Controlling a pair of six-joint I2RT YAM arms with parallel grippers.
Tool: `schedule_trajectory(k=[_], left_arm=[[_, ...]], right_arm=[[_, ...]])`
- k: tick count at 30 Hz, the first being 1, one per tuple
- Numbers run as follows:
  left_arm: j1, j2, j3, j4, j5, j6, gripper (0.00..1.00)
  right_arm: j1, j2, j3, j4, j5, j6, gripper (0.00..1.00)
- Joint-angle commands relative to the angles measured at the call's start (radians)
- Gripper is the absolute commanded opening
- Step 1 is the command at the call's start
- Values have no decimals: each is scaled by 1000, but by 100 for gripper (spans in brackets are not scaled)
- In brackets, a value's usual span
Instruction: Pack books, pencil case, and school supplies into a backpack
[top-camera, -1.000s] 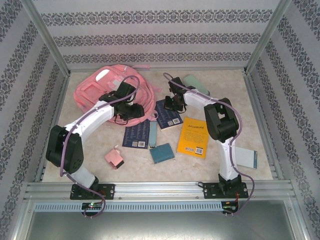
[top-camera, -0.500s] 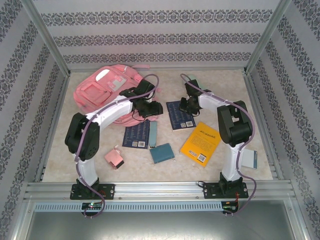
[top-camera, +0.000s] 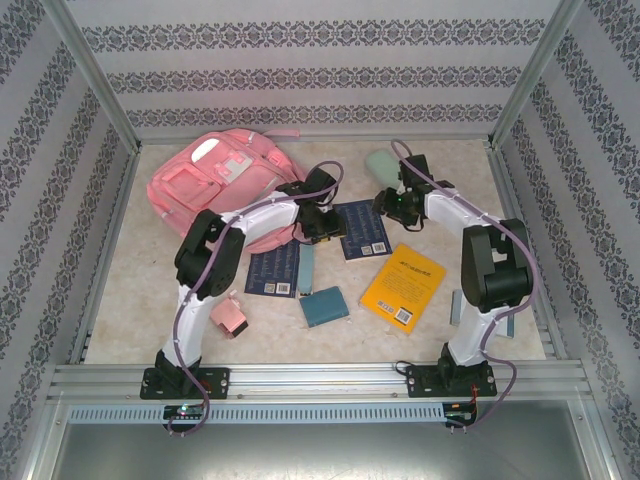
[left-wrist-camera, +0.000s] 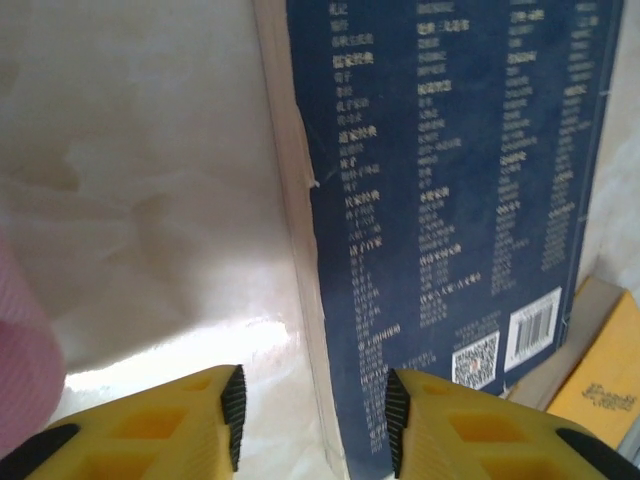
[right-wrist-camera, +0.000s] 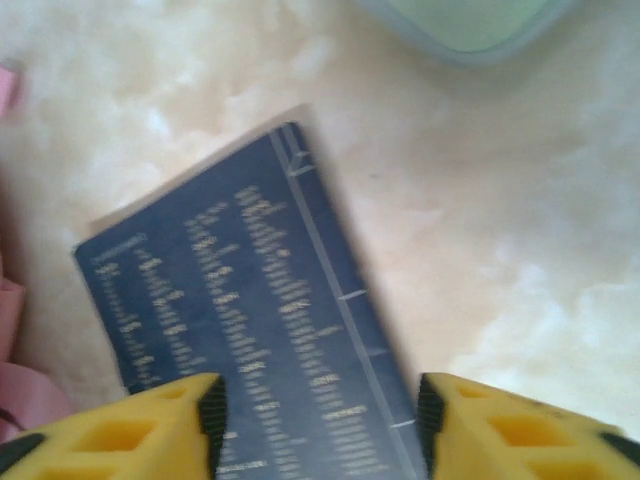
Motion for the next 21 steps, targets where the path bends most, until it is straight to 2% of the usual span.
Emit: schedule_trajectory(k=[1,15,21], left_arm=[[-13,41,56,-11,1,-23,40],[-24,137,113,-56,-8,-29,29],[-26,144,113,-67,-9,-23,25]], right_arm=[[-13,31,-31,-2,-27,-48,62],[-9,124,18,-34,-103,-118,59],[25,184,40,-64,-195,-112,55]])
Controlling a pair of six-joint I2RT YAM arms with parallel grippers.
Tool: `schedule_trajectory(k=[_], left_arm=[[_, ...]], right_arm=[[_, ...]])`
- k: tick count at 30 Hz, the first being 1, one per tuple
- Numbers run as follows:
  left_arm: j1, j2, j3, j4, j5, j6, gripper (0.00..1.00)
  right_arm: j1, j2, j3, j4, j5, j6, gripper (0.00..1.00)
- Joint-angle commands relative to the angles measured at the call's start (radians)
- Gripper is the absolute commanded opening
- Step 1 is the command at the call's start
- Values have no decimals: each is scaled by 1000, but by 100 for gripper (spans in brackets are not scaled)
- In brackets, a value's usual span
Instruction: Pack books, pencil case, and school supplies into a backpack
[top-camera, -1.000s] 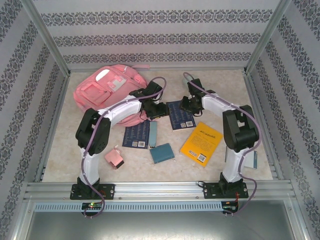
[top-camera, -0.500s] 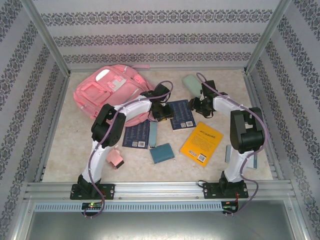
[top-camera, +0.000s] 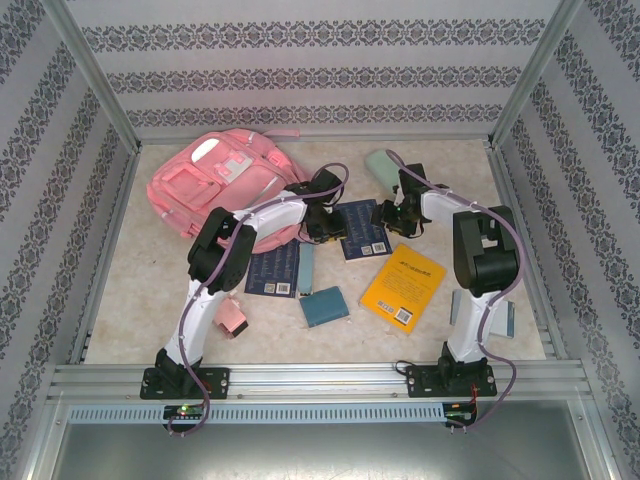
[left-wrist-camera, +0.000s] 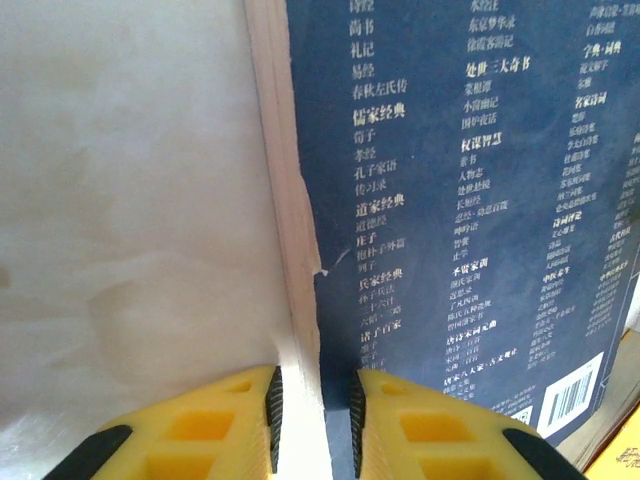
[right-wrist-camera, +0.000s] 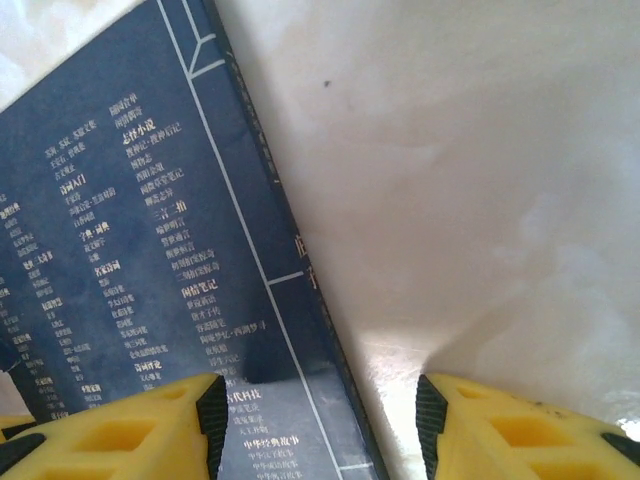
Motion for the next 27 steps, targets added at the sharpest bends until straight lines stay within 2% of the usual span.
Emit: schedule_trajectory(k=[1,3,8,12,15,20,24,27], left_arm=[[-19,43,17,-42,3,-9,24],[-19,48,16,-43,7,-5,20],[-21,52,11,-41,8,-1,17],[-19,50,12,-37,16,5,16],[-18,45,12,-42,12,17,16],[-17,36,13,-60,-3,48,16],[-16,33,17,-73,-6,69,16],[-16,26,23,-85,-14,87,16]], right_arm=[[49,55,18,-31,-102,-24,54],[64,54,19,-26,-147,-22,53],[74,11,-1,58,-356,26,51],[77,-41,-6,98,-467,60,48],[76,-84,-12,110,-517,75,36],[72,-138,-43,112,-534,81,37],[74,-119,-48,77,-506,53,38],[72,-111,-52,70,-465,49,35]])
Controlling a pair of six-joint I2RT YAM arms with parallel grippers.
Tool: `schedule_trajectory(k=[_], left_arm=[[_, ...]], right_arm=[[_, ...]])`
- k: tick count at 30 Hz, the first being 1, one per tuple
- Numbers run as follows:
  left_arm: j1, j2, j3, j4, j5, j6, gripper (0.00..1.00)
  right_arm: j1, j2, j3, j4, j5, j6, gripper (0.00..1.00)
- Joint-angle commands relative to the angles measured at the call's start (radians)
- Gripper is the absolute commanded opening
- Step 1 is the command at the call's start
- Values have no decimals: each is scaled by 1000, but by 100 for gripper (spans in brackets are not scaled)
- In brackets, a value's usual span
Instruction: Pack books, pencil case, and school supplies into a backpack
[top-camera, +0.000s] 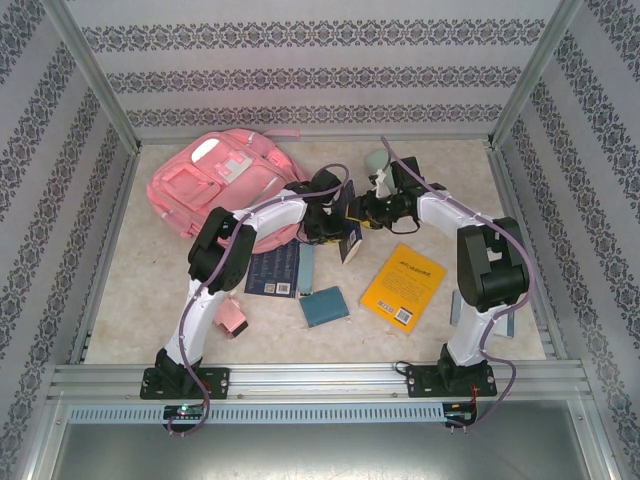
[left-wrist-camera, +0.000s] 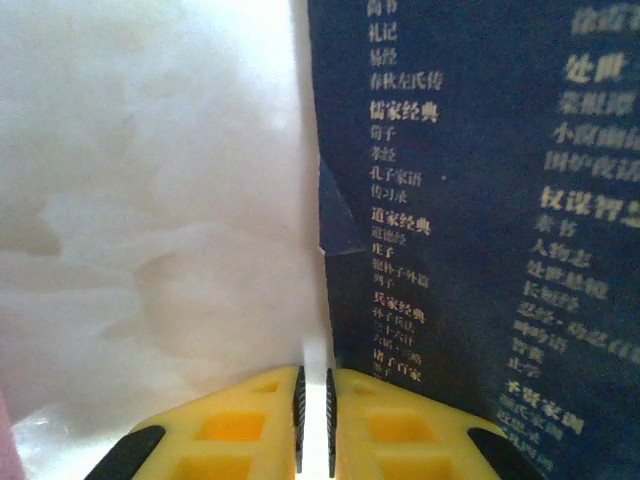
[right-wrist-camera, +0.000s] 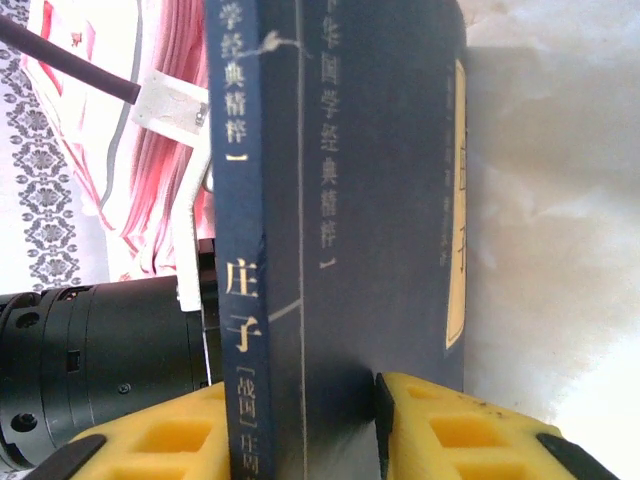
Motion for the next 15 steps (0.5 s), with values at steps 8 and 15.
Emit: schedule_trajectory(k=[8,15], left_arm=[[-8,-33,14,-67,-46,101,19],[14,-133,51,-129,-87,166,27]], right_arm=[[-22,4,11,-105,76,-58,5],[-32,-42,-6,-93,102,-42,0]])
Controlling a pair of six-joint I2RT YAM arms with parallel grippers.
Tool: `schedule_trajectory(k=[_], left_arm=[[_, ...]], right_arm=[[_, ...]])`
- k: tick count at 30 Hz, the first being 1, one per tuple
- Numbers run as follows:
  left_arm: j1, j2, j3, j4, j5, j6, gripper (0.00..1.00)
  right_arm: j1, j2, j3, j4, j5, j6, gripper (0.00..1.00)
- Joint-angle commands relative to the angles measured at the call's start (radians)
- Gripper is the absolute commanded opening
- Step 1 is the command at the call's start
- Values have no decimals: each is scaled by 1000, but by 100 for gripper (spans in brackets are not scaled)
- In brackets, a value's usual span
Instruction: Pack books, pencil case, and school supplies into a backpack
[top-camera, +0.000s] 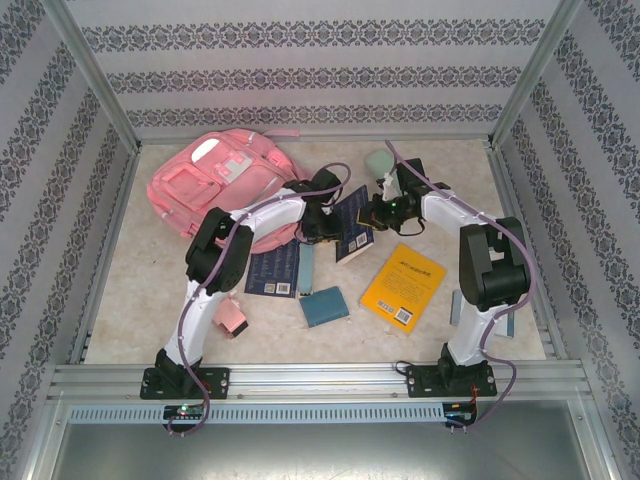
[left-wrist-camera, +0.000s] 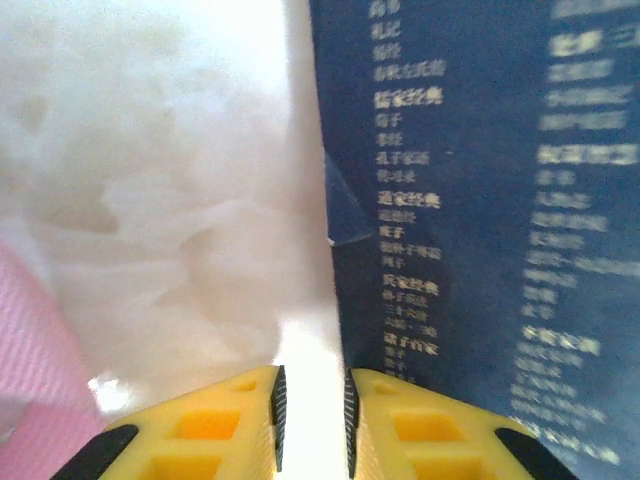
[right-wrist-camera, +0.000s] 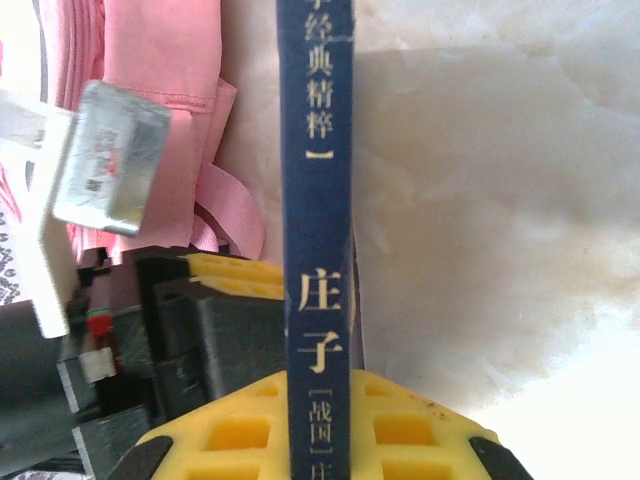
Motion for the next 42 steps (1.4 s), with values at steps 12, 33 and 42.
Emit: schedule_trajectory(k=[12,33,42], left_arm=[[197,-263,52,-203,-219,356,34],[214,-60,22,-262,-443,623,31],[217,-201,70,-265,-422,557,0]], right_arm=[[-18,-173,-47,113,-73,131,0],[43,-195,-68,162,-85,197,0],[45,-234,-111,378,-139,374,0]])
